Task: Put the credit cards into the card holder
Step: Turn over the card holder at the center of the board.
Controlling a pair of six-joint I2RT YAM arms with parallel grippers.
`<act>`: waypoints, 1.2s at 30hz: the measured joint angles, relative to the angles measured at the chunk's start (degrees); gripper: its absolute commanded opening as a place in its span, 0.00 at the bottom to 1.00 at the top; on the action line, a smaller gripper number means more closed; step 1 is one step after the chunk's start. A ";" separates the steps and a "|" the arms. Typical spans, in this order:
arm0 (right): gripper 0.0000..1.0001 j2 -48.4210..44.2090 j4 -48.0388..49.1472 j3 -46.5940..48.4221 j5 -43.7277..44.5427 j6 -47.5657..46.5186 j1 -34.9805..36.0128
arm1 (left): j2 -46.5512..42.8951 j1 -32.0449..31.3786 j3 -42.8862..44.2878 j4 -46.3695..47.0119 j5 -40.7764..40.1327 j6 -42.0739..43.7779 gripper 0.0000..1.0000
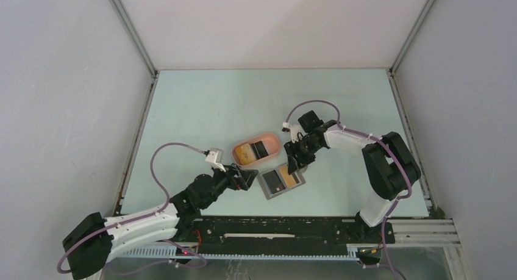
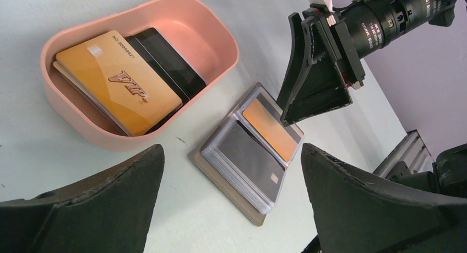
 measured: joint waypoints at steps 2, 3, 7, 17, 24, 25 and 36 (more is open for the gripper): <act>0.52 0.00 -0.04 0.00 -0.63 -0.02 -0.07 | 0.61 0.00 0.00 0.35 0.20 -0.26 0.98; 0.51 0.00 -0.13 0.00 -1.14 -0.02 -0.15 | 0.94 0.00 0.00 0.55 0.39 -0.50 0.98; 0.49 0.00 -0.31 0.22 -2.62 -0.04 -0.26 | 2.21 0.00 0.00 0.94 1.07 -0.72 0.98; 0.41 -1.01 -1.05 0.63 -7.43 -0.33 -1.68 | 4.85 0.00 0.00 2.49 2.10 -0.98 0.98; 0.36 -1.16 -1.92 0.83 -11.87 -0.50 -2.21 | 7.80 -0.02 0.00 4.33 3.13 -1.55 0.98; 0.36 -1.16 -2.05 0.83 -12.37 -0.48 -2.29 | 8.72 -0.02 0.00 4.92 3.41 -1.62 0.98; 0.40 -0.66 -4.83 2.29 -19.67 -1.49 -3.76 | 13.99 -0.79 0.09 7.87 4.70 -2.51 0.98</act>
